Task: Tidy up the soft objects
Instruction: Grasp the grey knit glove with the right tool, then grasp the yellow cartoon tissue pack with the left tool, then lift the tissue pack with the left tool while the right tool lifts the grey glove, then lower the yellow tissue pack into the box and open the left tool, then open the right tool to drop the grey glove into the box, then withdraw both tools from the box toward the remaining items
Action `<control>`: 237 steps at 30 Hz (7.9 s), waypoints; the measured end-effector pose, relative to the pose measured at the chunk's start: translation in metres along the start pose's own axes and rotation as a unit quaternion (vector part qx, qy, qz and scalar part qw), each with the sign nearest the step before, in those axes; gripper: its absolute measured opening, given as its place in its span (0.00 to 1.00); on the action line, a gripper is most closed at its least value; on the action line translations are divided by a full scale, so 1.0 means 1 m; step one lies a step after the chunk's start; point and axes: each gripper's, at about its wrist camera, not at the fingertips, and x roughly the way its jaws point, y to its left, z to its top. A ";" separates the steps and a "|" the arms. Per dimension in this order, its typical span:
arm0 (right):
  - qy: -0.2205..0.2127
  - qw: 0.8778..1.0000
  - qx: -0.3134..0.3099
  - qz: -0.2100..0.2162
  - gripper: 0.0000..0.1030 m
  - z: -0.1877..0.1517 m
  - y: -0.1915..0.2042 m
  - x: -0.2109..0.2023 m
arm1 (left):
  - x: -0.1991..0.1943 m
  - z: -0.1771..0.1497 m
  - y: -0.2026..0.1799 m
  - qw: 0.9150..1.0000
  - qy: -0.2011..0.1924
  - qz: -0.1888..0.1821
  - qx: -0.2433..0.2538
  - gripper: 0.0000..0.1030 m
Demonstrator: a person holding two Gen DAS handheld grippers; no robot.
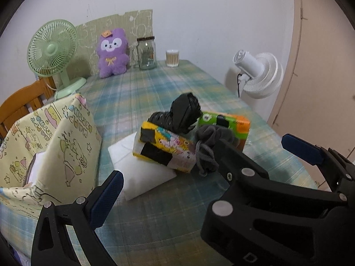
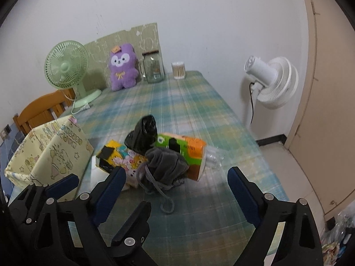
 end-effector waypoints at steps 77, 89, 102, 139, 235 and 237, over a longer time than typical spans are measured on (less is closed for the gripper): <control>0.008 0.998 0.038 -0.040 0.28 0.006 -0.007 0.021 | 0.020 0.017 0.001 0.996 -0.014 0.064 0.053 0.69; -0.020 0.999 0.030 -0.038 0.28 0.011 0.005 -0.013 | -0.015 0.018 0.006 0.997 -0.043 0.054 0.040 0.69; -0.054 0.998 0.027 -0.031 0.28 0.022 0.018 -0.049 | -0.053 0.025 0.012 0.995 -0.073 0.051 0.036 0.69; -0.102 0.995 -0.021 0.002 0.28 0.064 0.101 -0.080 | -0.111 0.050 0.085 0.988 -0.137 0.072 0.005 0.69; -0.044 0.992 -0.057 0.107 0.91 0.069 0.190 -0.027 | -0.098 0.037 0.170 0.986 -0.082 0.123 -0.081 0.97; -0.052 0.992 -0.052 0.105 0.92 0.070 0.181 -0.035 | -0.102 0.038 0.161 0.986 -0.088 0.122 -0.076 0.97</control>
